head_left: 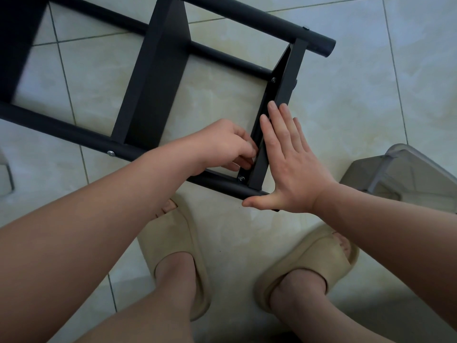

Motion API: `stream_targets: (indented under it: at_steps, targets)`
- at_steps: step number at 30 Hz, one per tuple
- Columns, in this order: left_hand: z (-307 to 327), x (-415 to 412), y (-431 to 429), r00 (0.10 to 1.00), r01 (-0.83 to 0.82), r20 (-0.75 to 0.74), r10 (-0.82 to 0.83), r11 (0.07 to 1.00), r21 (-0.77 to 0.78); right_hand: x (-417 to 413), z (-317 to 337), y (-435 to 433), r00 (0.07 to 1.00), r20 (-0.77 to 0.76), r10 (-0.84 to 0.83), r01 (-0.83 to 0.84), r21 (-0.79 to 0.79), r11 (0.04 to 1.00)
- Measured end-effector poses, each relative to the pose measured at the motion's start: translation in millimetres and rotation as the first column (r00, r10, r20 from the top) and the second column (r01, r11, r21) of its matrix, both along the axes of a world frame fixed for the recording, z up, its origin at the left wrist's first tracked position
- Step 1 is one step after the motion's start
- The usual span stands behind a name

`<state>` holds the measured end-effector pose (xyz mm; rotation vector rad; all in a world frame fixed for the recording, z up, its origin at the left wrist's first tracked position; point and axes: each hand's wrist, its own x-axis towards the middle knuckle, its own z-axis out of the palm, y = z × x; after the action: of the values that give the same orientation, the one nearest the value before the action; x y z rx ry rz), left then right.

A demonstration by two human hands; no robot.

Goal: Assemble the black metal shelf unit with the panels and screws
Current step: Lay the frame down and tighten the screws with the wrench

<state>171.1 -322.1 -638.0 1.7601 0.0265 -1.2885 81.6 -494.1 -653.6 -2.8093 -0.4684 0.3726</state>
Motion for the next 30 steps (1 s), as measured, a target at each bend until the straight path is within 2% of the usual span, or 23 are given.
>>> stream_targets:
  at_steps: [3, 9, 13, 23, 30]
  targets:
    - [-1.5, -0.4, -0.3, 0.999, -0.036, 0.001, 0.036, 0.999, -0.012, -0.1, -0.3, 0.3, 1.0, 0.007, 0.0, 0.0, 0.001, 1.0]
    - [-3.6, -1.1, 0.4, 0.995, -0.042, 0.092, 0.042, 0.999, 0.001, -0.6, -0.6, 0.3, 1.0, 0.008, 0.001, -0.001, 0.0, 1.0]
    - [-2.7, -1.9, -1.6, 0.994, -0.098, 0.047, 0.099, 0.995, -0.03, -0.7, -0.7, 0.4, 1.0, 0.01, 0.001, -0.001, 0.002, 1.0]
    - [-4.2, 0.8, 3.9, 0.997, -0.005, 0.076, 0.002, 0.999, 0.035, -0.5, -1.3, 0.3, 1.0, 0.01, 0.0, 0.0, 0.017, 1.0]
    - [-5.4, -0.6, 2.4, 0.994, -0.056, 0.092, 0.055, 0.998, 0.006, -0.6, -1.2, 0.0, 1.0, 0.009, 0.001, -0.001, 0.011, 1.0]
